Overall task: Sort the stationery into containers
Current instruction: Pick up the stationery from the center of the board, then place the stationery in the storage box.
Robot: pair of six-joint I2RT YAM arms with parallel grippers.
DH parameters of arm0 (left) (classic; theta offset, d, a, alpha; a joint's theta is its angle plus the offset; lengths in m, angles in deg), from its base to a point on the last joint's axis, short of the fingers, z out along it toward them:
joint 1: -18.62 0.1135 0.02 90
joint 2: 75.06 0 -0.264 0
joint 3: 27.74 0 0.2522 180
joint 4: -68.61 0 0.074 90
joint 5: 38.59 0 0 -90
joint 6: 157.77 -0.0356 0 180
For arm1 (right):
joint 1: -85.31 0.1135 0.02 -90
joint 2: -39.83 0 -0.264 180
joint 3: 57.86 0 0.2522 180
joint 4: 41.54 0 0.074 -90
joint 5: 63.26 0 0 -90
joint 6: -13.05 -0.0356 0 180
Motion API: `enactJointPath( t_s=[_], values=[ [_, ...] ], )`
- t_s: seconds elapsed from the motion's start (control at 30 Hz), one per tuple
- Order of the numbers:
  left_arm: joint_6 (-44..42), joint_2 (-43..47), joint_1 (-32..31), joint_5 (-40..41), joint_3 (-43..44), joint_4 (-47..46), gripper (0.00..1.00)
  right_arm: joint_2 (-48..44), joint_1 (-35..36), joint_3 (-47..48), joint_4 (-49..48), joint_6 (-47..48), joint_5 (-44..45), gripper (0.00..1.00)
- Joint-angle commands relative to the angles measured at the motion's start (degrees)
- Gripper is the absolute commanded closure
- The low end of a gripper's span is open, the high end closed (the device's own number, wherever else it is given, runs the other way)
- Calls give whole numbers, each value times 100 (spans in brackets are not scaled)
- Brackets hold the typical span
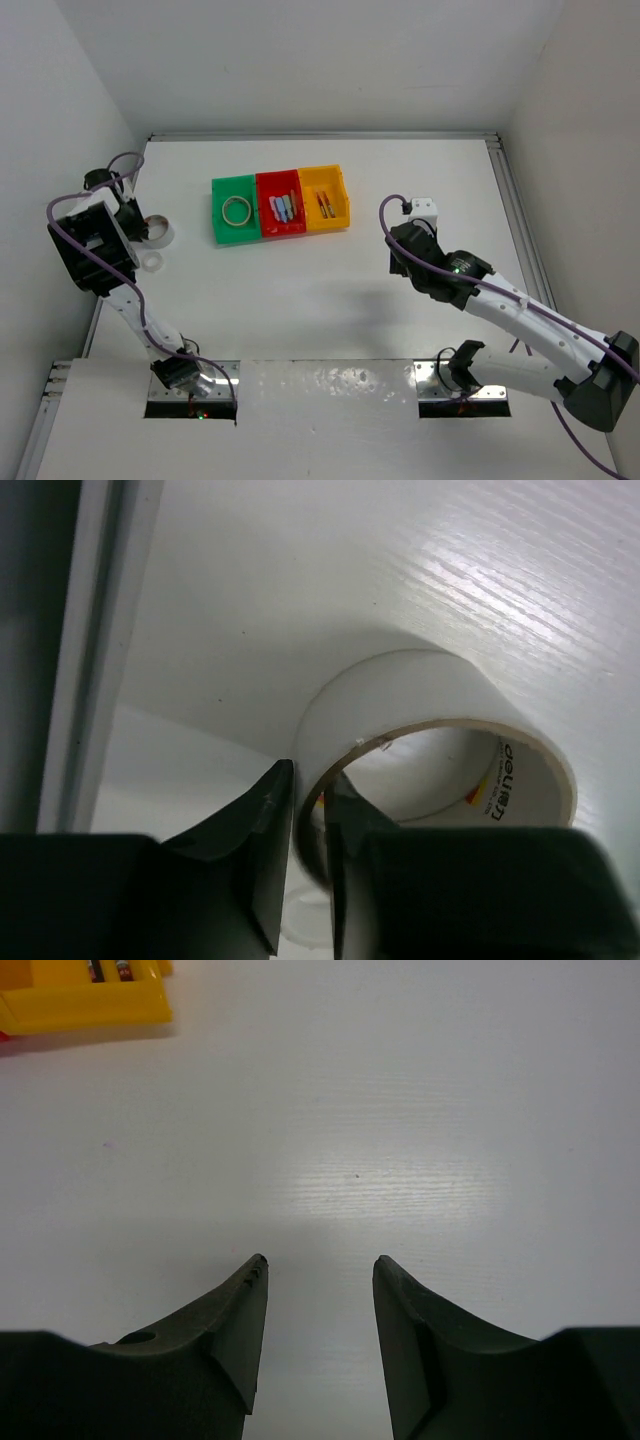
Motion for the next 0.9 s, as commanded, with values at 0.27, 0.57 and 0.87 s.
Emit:
enactJointPath(
  t_s=[0.27, 0.57, 0.87],
  values=[
    [116, 329, -20, -249, 491, 109, 100, -51, 54, 171, -63, -8, 122, 54],
    [-463, 1805, -1143, -865, 1556, 487, 100, -104, 45, -13, -185, -61, 96, 54],
    [-894, 1368, -2849, -611, 1213, 593, 100, -60, 71, 57, -81, -79, 96, 54]
  ],
)
